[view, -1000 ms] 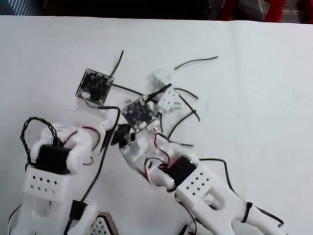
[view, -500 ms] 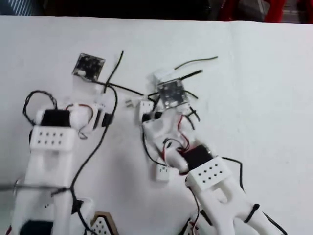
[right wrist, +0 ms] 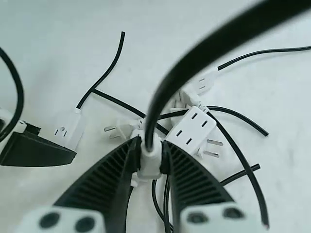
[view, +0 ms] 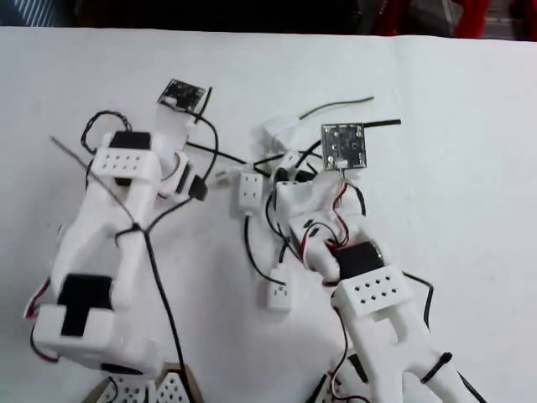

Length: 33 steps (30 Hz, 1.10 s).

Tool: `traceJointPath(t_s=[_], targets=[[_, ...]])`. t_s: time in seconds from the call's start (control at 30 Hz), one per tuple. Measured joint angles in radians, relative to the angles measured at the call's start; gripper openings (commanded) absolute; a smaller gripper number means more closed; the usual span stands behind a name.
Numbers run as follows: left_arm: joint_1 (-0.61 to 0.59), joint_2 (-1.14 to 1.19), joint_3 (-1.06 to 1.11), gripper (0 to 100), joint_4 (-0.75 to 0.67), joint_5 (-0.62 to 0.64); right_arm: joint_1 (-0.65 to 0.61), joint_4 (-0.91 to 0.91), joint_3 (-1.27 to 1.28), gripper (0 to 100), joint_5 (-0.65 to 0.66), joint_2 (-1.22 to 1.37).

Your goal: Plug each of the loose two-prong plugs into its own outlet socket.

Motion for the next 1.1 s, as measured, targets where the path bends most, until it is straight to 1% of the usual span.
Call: traceJointPath(t_s=[0.27,0.43,0.57,0.67,0.83,0.93,1.1], targets=[[-0.008,0.29,-0.221,28,0.0,0.0,0.003,-0.002,0.006,1.7,0.0,0.0],[-0.077,0.391,-0.336,28,0.017,0.0,0.005,-0.002,0.014,1.7,0.0,0.0],[-0.135,0.482,-0.431,28,0.1,-0.046,0.002,-0.002,0.014,1.7,0.0,0.0],[-0.189,0.516,-0.526,28,0.164,-0.077,0.005,-0.002,0.014,1.7,0.0,0.0],[-0.255,0.539,-0.683,28,0.269,-0.086,0.003,-0.002,0.014,1.7,0.0,0.0],[-0.262,0.539,-0.74,28,0.29,-0.087,0.002,-0.002,0.014,1.7,0.0,0.0],[-0.269,0.539,-0.77,28,0.298,-0.087,0.005,-0.002,0.014,1.7,0.0,0.0]])
